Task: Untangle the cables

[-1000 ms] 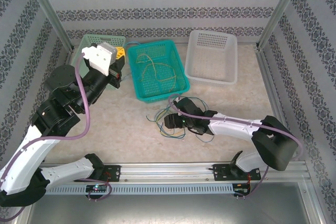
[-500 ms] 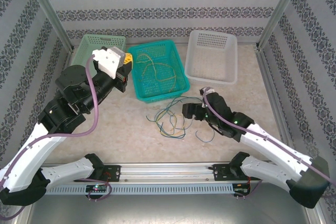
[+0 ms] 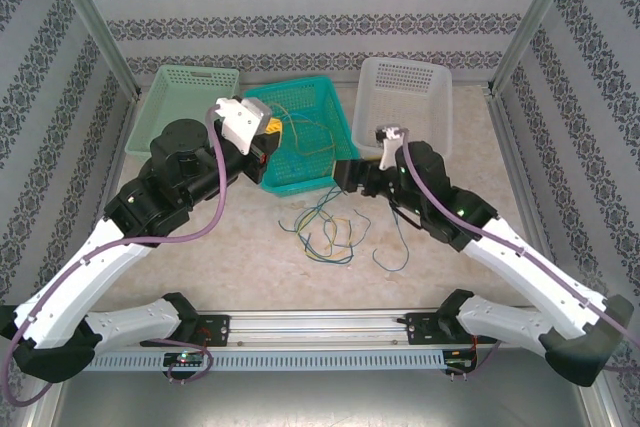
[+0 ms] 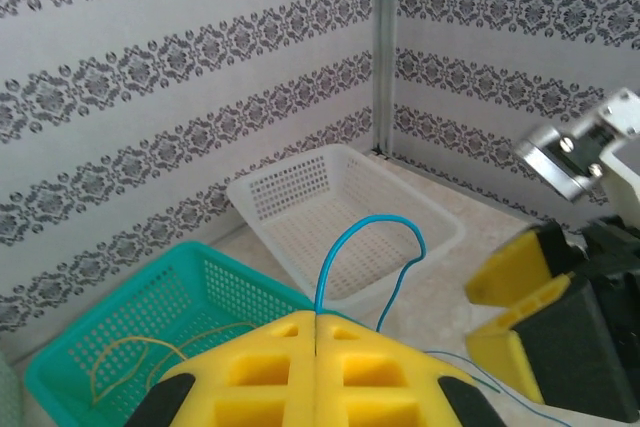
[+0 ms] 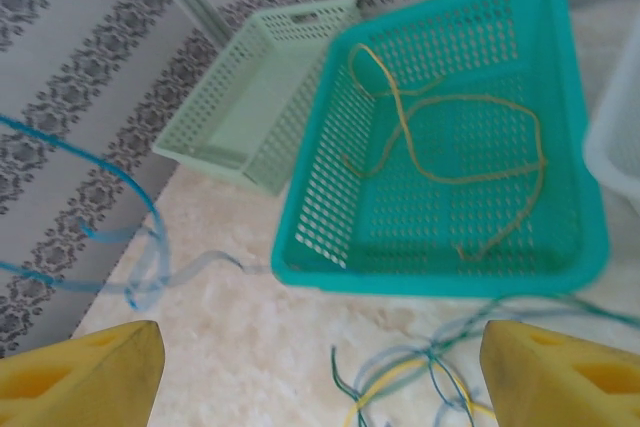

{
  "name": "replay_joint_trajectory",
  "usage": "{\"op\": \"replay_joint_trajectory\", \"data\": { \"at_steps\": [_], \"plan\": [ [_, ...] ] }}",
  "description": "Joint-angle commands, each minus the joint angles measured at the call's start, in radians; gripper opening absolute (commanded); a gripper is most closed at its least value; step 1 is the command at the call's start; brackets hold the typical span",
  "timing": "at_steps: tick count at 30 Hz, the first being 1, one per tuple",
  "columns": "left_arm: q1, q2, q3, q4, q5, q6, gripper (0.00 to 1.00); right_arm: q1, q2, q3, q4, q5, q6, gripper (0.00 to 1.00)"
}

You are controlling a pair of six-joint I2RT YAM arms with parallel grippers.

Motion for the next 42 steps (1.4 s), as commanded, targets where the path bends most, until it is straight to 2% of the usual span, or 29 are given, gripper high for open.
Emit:
{"op": "replay_joint_trajectory", "data": {
  "at_steps": [1,8,11,12,17,20,27,36,42],
  "plan": [
    [0.011,-0.018,-0.015,0.032,0.043,-0.047,0.0,0.011,0.06,0.068,0.062,-0.026,-0.076,0.84],
    [0.01,-0.021,-0.038,0.041,0.078,-0.077,0.0,0.013,0.171,0.14,0.128,-0.089,-0.089,0.83],
    [0.01,-0.023,-0.045,0.048,0.082,-0.084,0.0,0.015,0.199,0.153,0.127,-0.088,-0.097,0.76],
    [0.01,-0.024,-0.046,0.048,0.084,-0.085,0.0,0.012,0.207,0.157,0.115,-0.073,-0.098,0.71],
    [0.01,-0.035,-0.042,0.03,0.069,-0.067,0.0,-0.004,0.239,0.177,0.037,0.017,-0.145,0.27],
    [0.012,-0.05,-0.042,0.006,0.034,-0.045,0.01,-0.009,0.251,0.199,-0.059,0.116,-0.196,0.15],
    [0.015,-0.045,-0.019,-0.083,-0.019,0.014,0.01,-0.009,0.269,0.285,-0.252,0.359,-0.371,0.14],
    [0.023,-0.036,-0.033,-0.177,-0.082,0.036,0.01,-0.006,0.263,0.325,-0.324,0.582,-0.509,0.16],
    [0.043,-0.028,-0.029,-0.272,-0.251,0.075,0.01,-0.006,0.284,0.342,-0.393,0.756,-0.558,0.14]
  ]
}}
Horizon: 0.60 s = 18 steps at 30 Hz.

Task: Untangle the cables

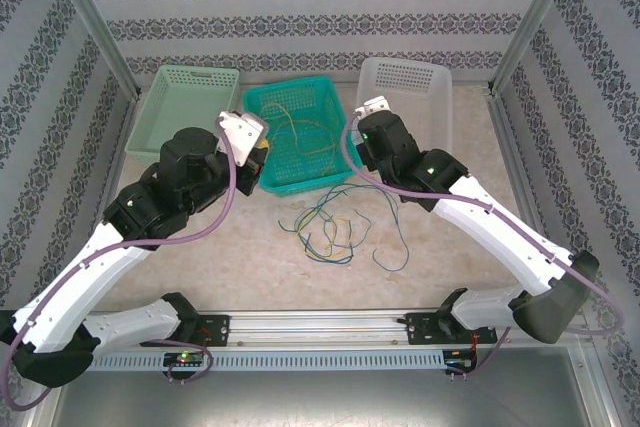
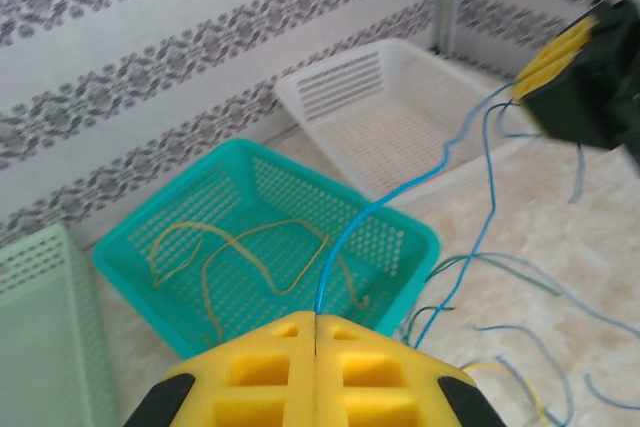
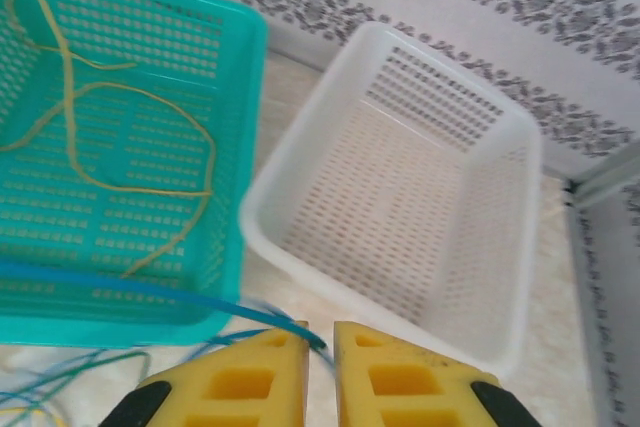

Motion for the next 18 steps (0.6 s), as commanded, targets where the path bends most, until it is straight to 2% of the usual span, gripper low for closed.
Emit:
{"op": "replay_joint_trajectory", "data": {
  "at_steps": [1,9,14,15,17,18],
  "plan": [
    [0.026,-0.002,0.012,-0.093,-0.145,0.05,0.01,-0.009,0.014,0.031,-0.067,0.171,-0.053,0.12],
    [0.043,0.0,0.018,-0.139,-0.319,0.131,0.01,-0.01,0.014,0.026,-0.093,0.258,-0.08,0.08],
    [0.048,0.004,0.034,-0.071,-0.242,0.144,0.01,-0.008,0.016,0.019,-0.045,0.09,-0.014,0.08],
    [0.049,0.008,0.039,-0.055,-0.24,0.148,0.01,-0.01,0.02,0.017,-0.034,0.053,0.011,0.1],
    [0.057,0.019,0.048,-0.018,-0.27,0.166,0.01,-0.016,0.024,0.01,-0.013,-0.022,0.061,0.26],
    [0.07,0.028,0.054,0.002,-0.29,0.184,0.01,-0.02,0.024,-0.003,0.004,-0.065,0.091,0.28]
  ]
}}
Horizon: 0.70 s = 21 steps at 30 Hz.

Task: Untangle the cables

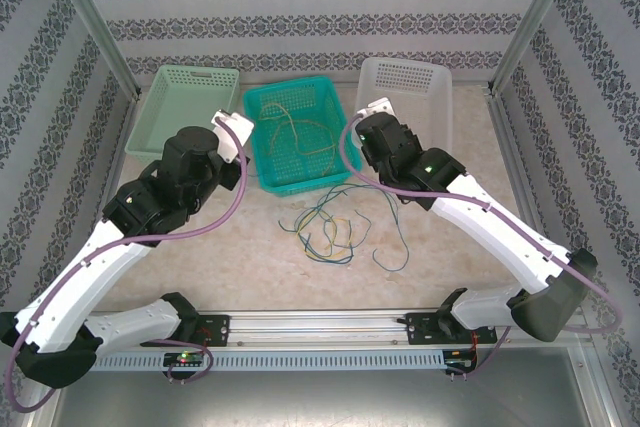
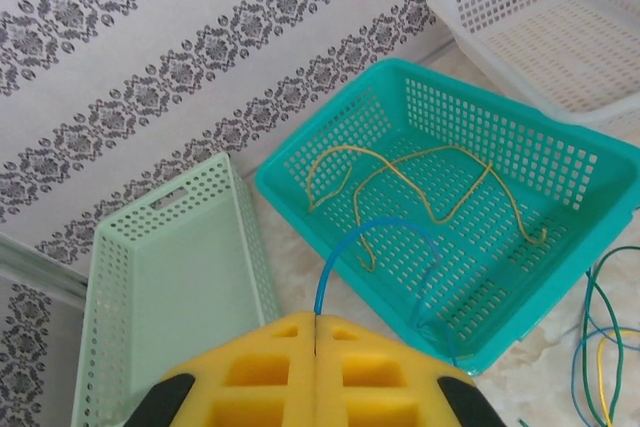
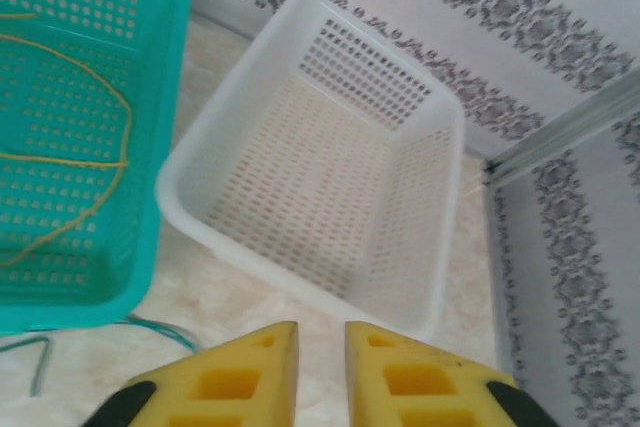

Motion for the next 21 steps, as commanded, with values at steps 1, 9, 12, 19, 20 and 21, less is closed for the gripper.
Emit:
{"op": "replay_joint_trajectory", "data": {
  "at_steps": [1,9,12,19,20,21],
  "plan": [
    [0.042,0.024,0.051,0.095,-0.054,0.073,0.01,-0.02,0.012,-0.019,0.067,-0.181,0.112,0.28],
    [0.343,0.166,0.249,0.145,-0.125,0.179,0.01,-0.063,0.026,-0.114,0.104,-0.347,0.215,0.36],
    [0.416,0.234,0.352,0.139,-0.116,0.214,0.02,-0.077,0.019,-0.127,0.103,-0.36,0.215,0.37],
    [0.584,0.413,0.476,0.121,-0.003,0.174,0.02,-0.105,0.012,-0.143,0.11,-0.39,0.226,0.39],
    [0.603,0.437,0.48,0.124,0.018,0.16,0.02,-0.106,0.012,-0.146,0.109,-0.393,0.228,0.39],
    [0.621,0.46,0.485,0.127,0.039,0.15,0.02,-0.108,0.013,-0.149,0.109,-0.397,0.231,0.39]
  ]
}}
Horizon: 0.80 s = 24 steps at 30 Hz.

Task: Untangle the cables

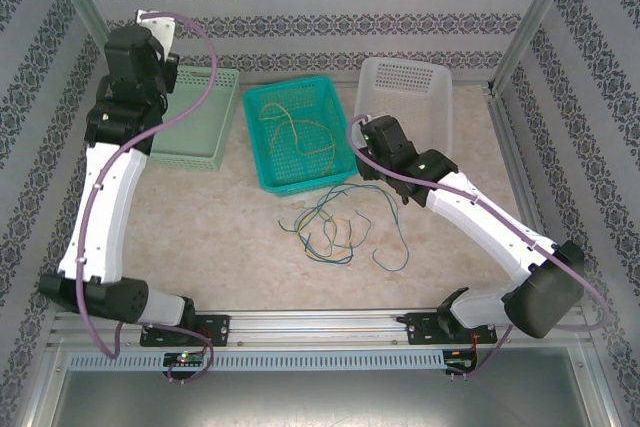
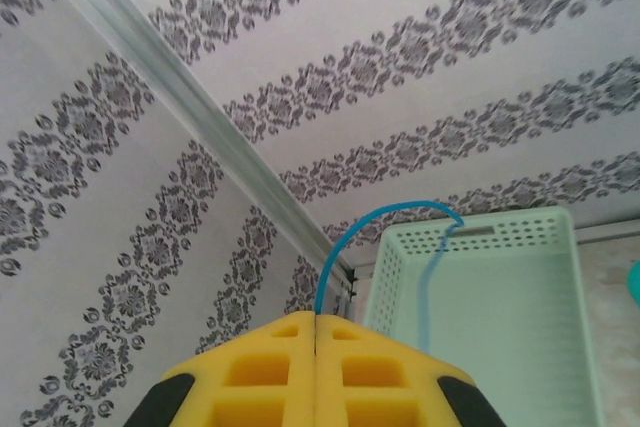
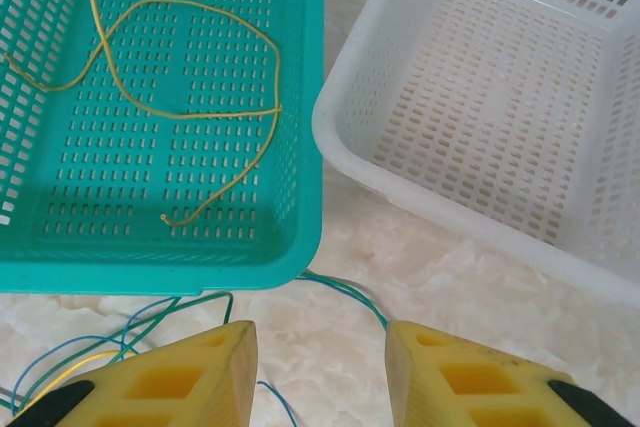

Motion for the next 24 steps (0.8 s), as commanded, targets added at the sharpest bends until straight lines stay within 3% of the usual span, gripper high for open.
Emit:
{"op": "replay_joint_trajectory", "data": {
  "at_steps": [1,12,21,24],
  "plan": [
    [0.056,0.082,0.023,0.006,0.092,-0.034,0.02,-0.012,-0.013,-0.021,0.014,-0.026,0.024,0.39],
    [0.185,0.336,0.063,0.031,0.259,-0.177,0.0,-0.061,-0.015,-0.1,0.022,-0.067,0.102,0.4],
    [0.215,0.45,0.071,0.034,0.285,-0.2,0.0,-0.092,0.003,-0.117,0.017,-0.09,0.133,0.42],
    [0.215,0.49,0.092,-0.006,0.344,-0.217,0.07,-0.102,0.017,-0.112,0.016,-0.1,0.134,0.43]
  ]
}}
